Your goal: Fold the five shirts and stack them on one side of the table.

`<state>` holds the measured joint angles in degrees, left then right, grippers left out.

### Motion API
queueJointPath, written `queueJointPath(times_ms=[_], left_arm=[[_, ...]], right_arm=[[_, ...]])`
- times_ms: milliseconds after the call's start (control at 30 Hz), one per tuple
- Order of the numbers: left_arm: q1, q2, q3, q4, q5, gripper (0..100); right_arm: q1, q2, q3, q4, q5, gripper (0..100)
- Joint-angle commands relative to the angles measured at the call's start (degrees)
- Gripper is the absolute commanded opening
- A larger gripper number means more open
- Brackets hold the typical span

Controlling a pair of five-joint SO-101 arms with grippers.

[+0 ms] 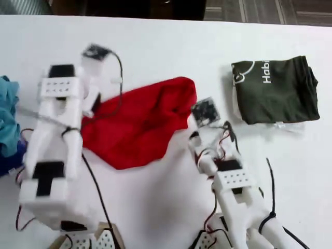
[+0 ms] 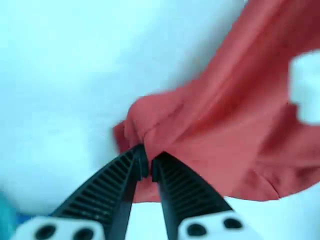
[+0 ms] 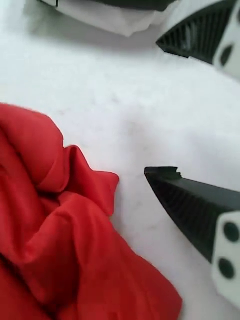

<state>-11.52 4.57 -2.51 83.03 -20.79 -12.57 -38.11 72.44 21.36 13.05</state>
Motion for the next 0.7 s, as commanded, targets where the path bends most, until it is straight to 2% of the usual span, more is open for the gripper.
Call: queueJointPath(times_ms=[0, 133, 300, 533, 667], left_arm=[[-2.4, -12.0, -6.6, 1.9, -0.4, 3], [-7.0, -15.6, -11.5, 1.8, -0.4, 3], [-13.7, -15.6, -12.3, 0.4, -0.8, 3], [-22.1, -15.6, -9.4, -3.7, -0.9, 3], [-23.5, -15.6, -9.3, -3.5, -1.0, 3]], right_arm=[[0.5, -0.5, -10.4, 9.5, -6.2, 34.4], [-5.2, 7.0, -19.7, 16.0, -6.9, 34.4], [-11.4, 17.4, -28.6, 18.6, -7.5, 34.5], [-12.3, 31.1, -41.4, 18.9, -7.9, 34.7], [-13.2, 41.7, -51.7, 25.7, -12.1, 37.7]])
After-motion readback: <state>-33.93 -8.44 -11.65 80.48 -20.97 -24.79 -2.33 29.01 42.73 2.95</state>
